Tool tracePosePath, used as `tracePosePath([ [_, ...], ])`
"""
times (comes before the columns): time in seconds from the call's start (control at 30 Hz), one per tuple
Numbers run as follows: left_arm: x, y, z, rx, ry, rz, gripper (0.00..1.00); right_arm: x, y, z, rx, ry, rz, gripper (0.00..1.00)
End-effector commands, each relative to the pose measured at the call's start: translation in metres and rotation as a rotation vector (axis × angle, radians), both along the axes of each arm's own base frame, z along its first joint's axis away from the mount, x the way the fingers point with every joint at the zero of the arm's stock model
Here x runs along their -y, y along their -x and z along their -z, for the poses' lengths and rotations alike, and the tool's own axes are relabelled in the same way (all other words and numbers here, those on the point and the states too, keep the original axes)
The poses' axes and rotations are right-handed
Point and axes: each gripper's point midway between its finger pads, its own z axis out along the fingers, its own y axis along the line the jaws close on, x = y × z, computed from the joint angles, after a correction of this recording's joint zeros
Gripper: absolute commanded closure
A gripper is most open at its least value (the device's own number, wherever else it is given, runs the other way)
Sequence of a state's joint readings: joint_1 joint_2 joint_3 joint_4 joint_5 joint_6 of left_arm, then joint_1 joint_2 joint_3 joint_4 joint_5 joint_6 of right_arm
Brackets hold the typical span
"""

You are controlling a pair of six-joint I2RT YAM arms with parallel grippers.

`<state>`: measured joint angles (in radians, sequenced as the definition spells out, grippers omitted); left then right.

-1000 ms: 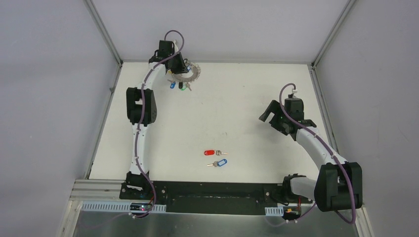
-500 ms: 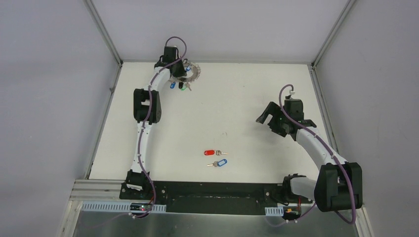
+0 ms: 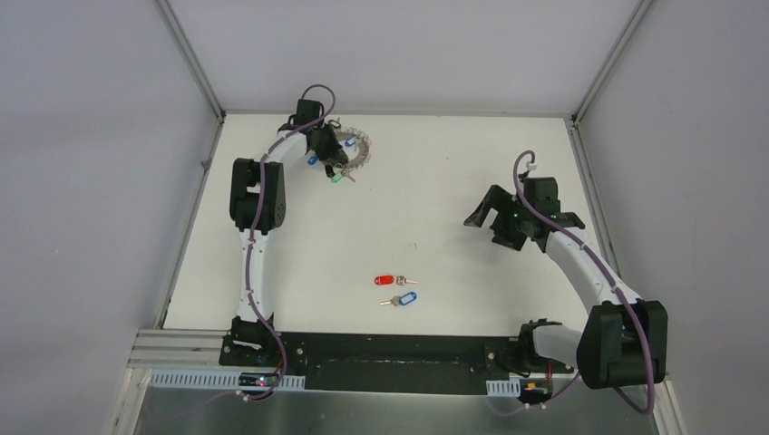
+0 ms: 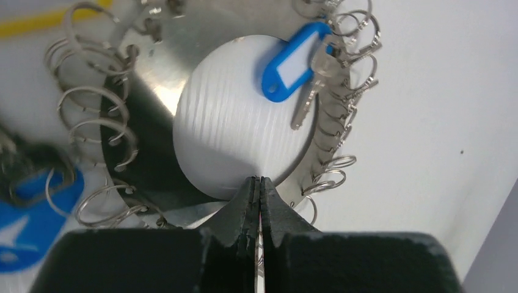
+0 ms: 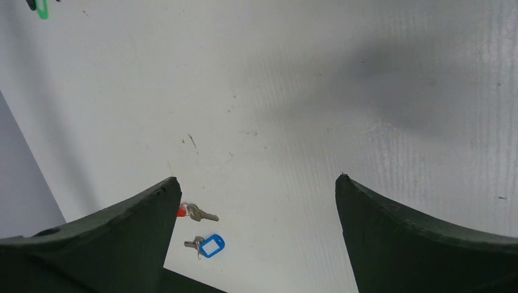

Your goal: Put the keys on the keyring

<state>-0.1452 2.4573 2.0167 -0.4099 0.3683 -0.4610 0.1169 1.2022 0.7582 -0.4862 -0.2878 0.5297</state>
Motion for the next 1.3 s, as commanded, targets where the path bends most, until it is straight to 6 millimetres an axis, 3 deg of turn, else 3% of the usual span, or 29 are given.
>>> tracePosePath([
  [0.0,0.004,0.065,0.005,-0.164,-0.011,0.008,1.0,-0.011,0.0,-0.034,0.047,-0.053,-0.071,0.0],
  [0.17,-0.002,0.132,0.021,-0.255,-0.077,-0.028,1.0,-0.012,0.005,-0.045,0.045,-0.055,-0.09,0.01],
  [0.47,-0.009,0.246,0.019,-0.303,-0.067,-0.092,1.0,-0.019,0.012,-0.06,0.066,-0.105,-0.101,0.0],
  [0.6,-0.021,0.288,0.018,-0.316,-0.087,-0.135,1.0,-0.023,0.013,-0.06,0.065,-0.128,-0.119,0.0],
  [0.83,-0.037,0.319,-0.031,-0.188,-0.087,-0.143,0.98,-0.035,0.015,-0.049,0.031,-0.149,-0.177,0.01],
  [1.03,-0.043,0.332,-0.074,-0.095,-0.071,-0.133,0.63,-0.054,0.005,-0.031,-0.014,-0.12,-0.238,0.01],
  [1.2,-0.055,0.343,-0.076,-0.122,-0.096,-0.179,0.41,-0.101,-0.005,-0.012,-0.063,-0.104,-0.382,0.05],
  [1.27,-0.058,0.346,-0.072,-0.146,-0.1,-0.195,0.38,-0.127,-0.007,-0.001,-0.104,-0.102,-0.456,0.07],
])
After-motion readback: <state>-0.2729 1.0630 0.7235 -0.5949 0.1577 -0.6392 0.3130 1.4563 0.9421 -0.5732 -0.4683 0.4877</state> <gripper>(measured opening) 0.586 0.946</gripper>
